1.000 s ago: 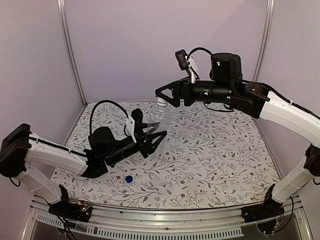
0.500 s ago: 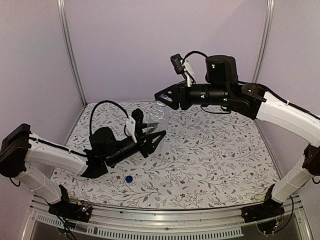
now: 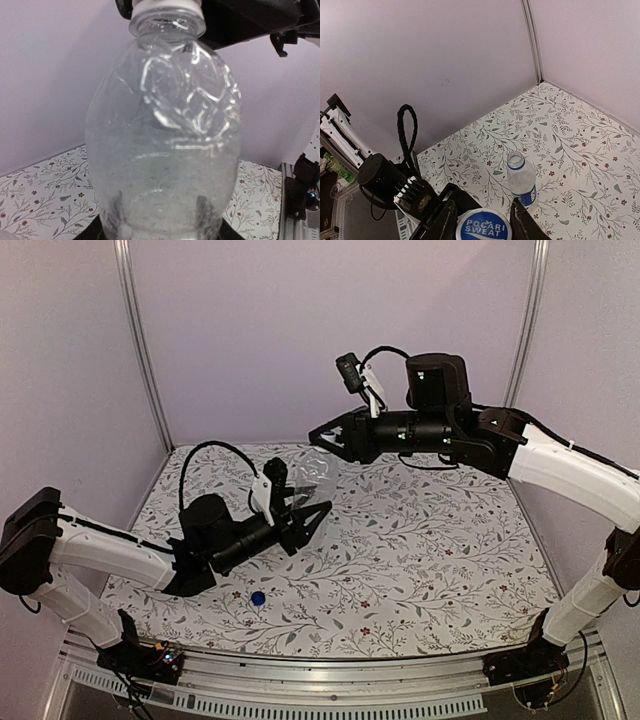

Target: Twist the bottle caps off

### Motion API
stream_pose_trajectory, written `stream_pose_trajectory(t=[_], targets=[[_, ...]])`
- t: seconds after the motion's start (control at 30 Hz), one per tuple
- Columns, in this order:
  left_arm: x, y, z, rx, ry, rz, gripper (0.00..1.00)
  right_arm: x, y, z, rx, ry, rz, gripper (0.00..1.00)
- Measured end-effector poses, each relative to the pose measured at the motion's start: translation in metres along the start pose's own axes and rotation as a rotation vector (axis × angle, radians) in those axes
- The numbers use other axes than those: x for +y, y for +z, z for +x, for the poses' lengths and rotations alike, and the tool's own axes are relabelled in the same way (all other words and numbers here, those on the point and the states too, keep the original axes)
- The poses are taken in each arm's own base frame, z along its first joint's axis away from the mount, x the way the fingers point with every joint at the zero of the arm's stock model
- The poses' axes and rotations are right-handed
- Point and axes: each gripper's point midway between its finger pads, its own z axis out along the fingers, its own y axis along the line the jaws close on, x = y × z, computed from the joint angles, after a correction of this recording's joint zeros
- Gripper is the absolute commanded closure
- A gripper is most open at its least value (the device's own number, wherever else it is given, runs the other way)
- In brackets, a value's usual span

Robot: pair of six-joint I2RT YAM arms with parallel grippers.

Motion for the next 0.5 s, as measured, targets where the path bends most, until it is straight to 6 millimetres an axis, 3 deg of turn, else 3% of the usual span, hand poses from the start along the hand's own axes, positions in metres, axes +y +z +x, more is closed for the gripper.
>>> stream_pose_trajectory(t=[0.3,0.5], targets=[[-0.001,-0.001,0.0,-0.002,0.006,0.006,0.53,0.002,0.0,0.0,0.002,-0.024,-0.009,0.94],[-0.015,-0.008,-0.006,-0.026,0.005,0.092,0.53,0.018,-0.008,0.0,0.012,-0.123,-0.106,0.97]])
